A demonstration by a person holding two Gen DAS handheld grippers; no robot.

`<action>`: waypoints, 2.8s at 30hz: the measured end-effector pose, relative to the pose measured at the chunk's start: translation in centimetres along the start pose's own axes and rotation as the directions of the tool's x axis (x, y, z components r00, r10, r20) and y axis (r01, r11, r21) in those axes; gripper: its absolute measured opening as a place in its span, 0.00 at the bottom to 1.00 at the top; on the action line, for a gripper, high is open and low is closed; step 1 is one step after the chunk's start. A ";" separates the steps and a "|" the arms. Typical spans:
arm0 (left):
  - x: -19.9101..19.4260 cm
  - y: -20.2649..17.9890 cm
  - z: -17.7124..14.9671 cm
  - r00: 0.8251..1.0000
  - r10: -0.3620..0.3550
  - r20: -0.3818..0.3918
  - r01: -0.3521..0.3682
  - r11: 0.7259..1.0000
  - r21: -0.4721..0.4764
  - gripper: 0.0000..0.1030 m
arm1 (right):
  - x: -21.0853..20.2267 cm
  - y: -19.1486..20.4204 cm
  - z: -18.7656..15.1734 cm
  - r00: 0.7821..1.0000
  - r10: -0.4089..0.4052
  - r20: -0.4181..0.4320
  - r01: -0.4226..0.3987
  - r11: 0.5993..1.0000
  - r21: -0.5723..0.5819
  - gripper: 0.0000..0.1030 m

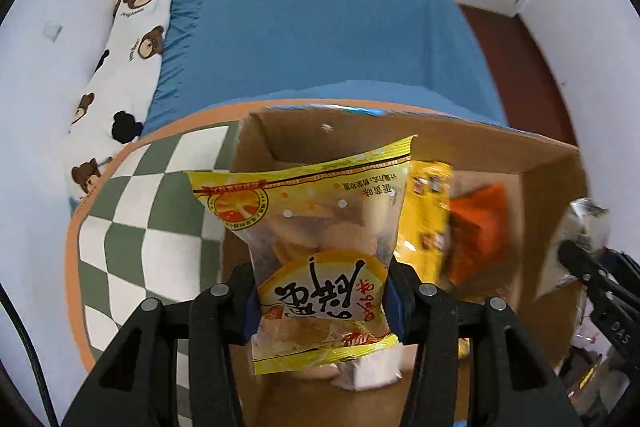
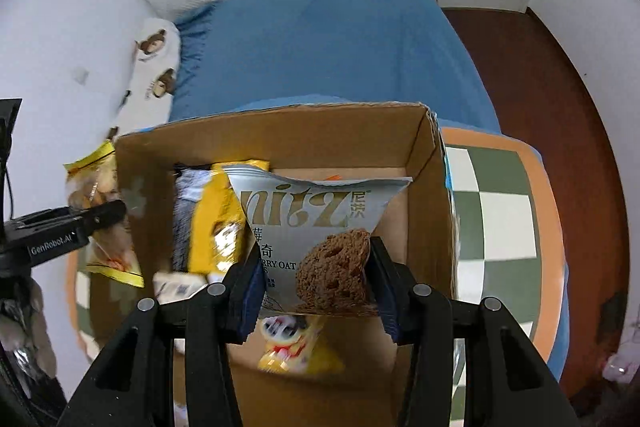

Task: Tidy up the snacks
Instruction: 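Carry both packets over the cardboard box, then open both tools to drop the packets into the box and withdraw, then grasp the red-and-white strip packet with the left tool while the right tool grasps the brown cake packet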

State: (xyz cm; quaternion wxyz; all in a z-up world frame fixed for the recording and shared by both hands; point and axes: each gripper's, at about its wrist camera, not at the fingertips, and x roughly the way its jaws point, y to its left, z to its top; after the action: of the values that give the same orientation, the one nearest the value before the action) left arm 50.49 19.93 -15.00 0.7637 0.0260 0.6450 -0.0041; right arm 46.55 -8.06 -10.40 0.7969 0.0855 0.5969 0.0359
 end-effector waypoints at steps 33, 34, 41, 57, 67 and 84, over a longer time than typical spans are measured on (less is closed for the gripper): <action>-0.8 -2.0 -4.7 0.994 -0.035 0.099 0.039 0.999 -0.035 0.76 | 1.2 1.3 -2.7 0.998 -0.067 0.013 0.067 0.998 0.012 0.92; -1.6 -2.2 -5.3 0.992 -0.034 0.118 0.038 0.999 -0.031 0.76 | 0.8 1.6 -3.1 0.997 -0.068 0.025 0.068 0.998 0.004 0.92; -6.7 -3.5 -9.0 0.970 -0.024 0.243 0.026 1.000 -0.004 0.76 | -3.3 3.2 -6.5 0.991 -0.070 0.116 0.074 0.997 -0.034 0.92; -15.3 -5.0 -18.0 0.913 -0.033 0.407 0.043 0.999 -0.015 0.76 | -13.9 4.4 -14.0 0.953 -0.022 0.302 0.045 0.997 -0.069 0.92; -16.2 -3.5 -22.8 0.910 -0.030 0.413 0.070 0.994 -0.080 0.76 | -14.3 2.4 -18.6 0.967 0.046 0.249 -0.048 0.999 -0.001 0.92; 4.8 9.9 -32.1 0.963 -0.239 -0.122 0.182 0.916 -0.358 0.76 | 4.9 8.0 -23.4 0.999 0.027 -0.042 -0.026 0.999 0.022 0.67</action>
State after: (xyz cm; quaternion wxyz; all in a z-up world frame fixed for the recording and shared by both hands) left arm 20.09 31.41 -24.74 0.6961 -0.1773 0.6952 0.0282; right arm 25.91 2.78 -19.92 0.7825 0.1013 0.6129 0.0419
